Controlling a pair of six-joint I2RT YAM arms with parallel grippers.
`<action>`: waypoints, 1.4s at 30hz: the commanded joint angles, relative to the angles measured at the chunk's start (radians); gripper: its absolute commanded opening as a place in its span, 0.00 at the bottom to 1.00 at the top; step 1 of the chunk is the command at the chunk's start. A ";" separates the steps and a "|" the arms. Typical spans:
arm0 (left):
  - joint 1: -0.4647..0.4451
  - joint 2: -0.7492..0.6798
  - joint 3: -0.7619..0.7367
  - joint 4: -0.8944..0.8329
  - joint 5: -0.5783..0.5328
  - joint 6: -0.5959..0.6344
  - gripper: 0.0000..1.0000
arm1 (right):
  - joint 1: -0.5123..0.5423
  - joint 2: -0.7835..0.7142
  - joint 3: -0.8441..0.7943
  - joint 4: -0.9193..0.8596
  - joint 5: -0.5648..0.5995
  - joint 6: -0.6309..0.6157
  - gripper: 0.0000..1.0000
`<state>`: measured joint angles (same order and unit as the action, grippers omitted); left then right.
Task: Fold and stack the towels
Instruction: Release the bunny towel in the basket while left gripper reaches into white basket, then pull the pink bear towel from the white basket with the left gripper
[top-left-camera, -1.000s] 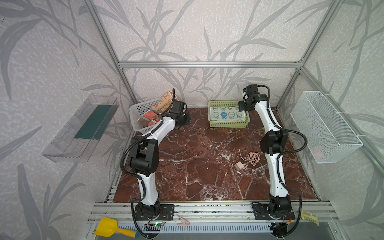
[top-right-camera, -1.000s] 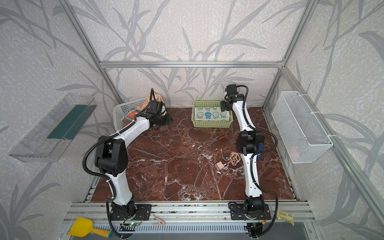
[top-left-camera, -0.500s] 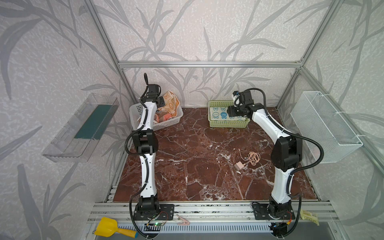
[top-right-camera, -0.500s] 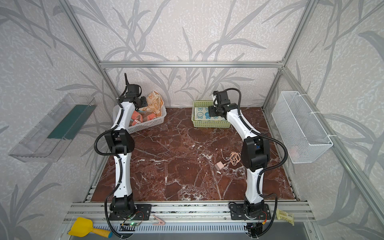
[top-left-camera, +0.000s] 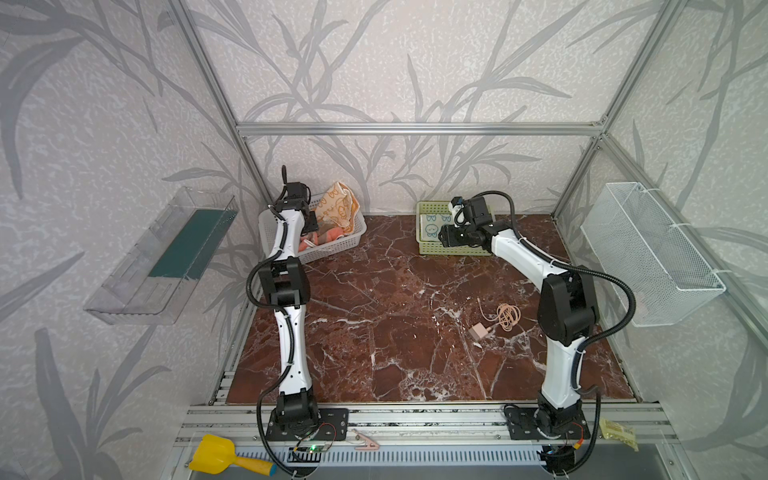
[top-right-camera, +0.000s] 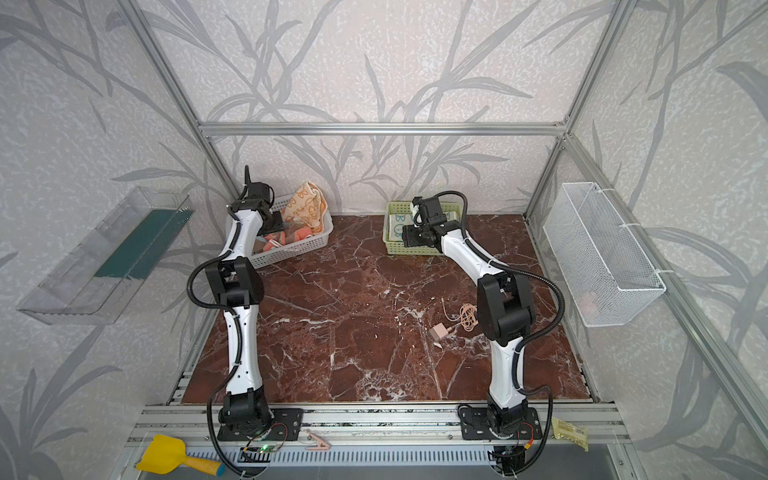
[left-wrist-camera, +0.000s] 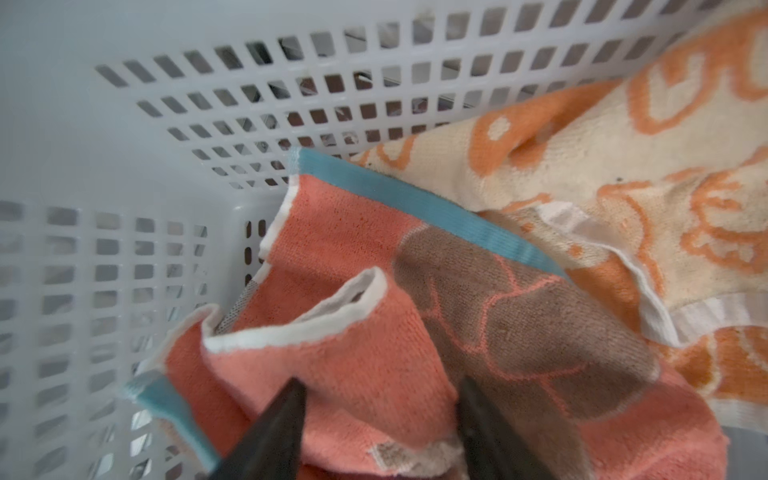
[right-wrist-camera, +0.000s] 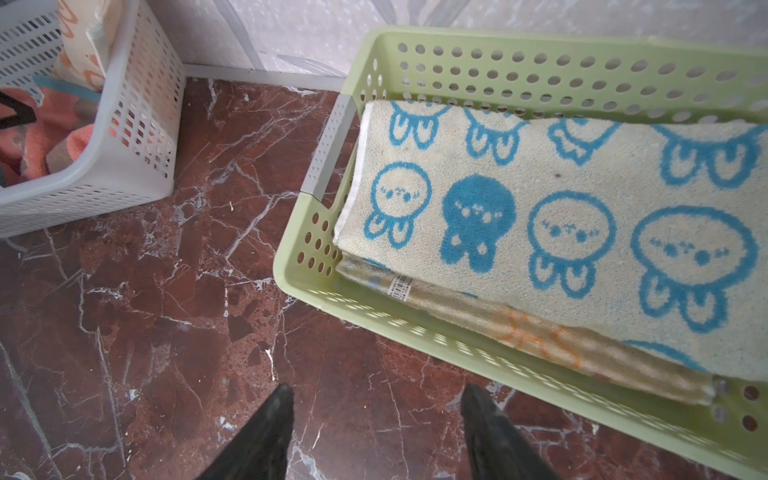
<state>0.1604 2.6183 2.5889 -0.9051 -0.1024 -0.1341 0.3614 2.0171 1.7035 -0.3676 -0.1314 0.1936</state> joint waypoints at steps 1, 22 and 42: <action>0.002 0.022 0.000 -0.022 0.063 0.020 0.33 | 0.005 -0.025 -0.008 0.024 -0.014 0.018 0.65; -0.063 -0.507 -0.075 -0.060 0.192 0.015 0.00 | 0.022 -0.347 -0.242 0.027 -0.043 0.088 0.64; -0.460 -1.116 -0.527 0.132 0.158 0.011 0.00 | 0.042 -0.558 -0.348 -0.041 -0.080 0.102 0.63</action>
<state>-0.3069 1.4975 2.1674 -0.8268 0.0319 -0.0853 0.4004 1.5082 1.3808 -0.3775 -0.2085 0.2955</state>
